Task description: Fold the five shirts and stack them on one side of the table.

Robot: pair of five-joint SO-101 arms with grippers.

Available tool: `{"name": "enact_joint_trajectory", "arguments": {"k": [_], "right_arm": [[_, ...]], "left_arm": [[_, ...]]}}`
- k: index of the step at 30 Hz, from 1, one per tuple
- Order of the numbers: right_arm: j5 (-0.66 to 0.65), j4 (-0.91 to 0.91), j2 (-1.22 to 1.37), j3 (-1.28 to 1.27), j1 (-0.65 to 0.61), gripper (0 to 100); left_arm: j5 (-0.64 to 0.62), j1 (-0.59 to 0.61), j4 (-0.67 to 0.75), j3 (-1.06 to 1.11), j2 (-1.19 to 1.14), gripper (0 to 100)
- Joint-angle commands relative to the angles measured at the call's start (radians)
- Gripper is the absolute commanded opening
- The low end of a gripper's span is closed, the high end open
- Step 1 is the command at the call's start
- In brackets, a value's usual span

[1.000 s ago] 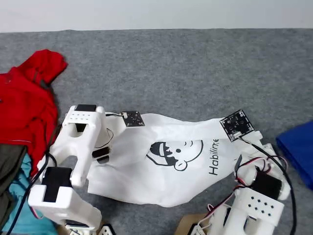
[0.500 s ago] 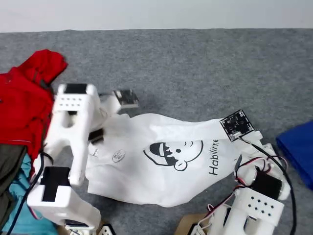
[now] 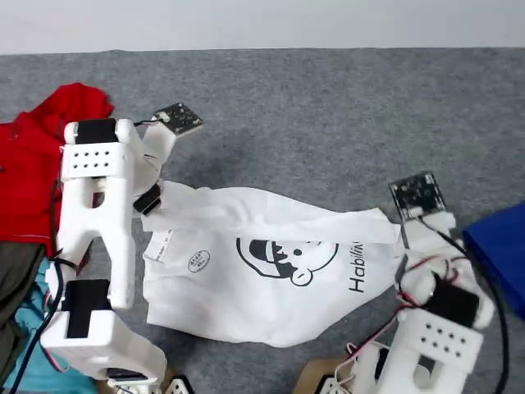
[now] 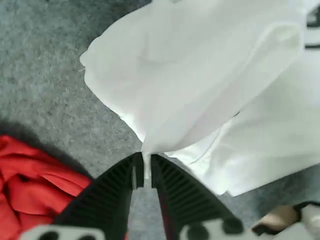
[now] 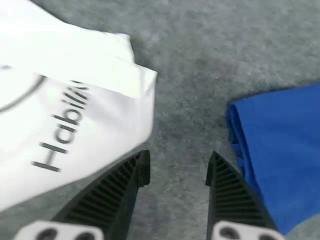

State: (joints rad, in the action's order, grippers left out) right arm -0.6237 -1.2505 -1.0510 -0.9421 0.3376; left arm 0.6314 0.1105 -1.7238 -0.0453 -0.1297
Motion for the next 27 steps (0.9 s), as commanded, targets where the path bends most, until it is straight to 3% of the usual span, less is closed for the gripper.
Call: {"name": "enact_joint_trajectory", "arguments": {"k": [1,12,17,22,27], "right_arm": [[0.091,-0.059,0.130,0.201,-0.061,19.9],[0.126,-0.298,0.622,0.655,-0.213,20.6],[0.126,-0.383,0.783,0.763,-0.220,27.6],[0.021,-0.383,0.880,0.781,-0.220,27.7],[0.000,-0.302,0.974,0.781,-0.216,27.6]], "left_arm": [[-0.101,-0.035,0.014,-0.033,0.021,0],[-0.301,-0.135,0.037,-0.035,0.021,0],[-0.327,-0.126,0.037,-0.033,0.017,0],[-0.341,-0.135,0.043,-0.033,0.011,0],[-0.345,-0.130,0.072,-0.028,0.011,0]]}}
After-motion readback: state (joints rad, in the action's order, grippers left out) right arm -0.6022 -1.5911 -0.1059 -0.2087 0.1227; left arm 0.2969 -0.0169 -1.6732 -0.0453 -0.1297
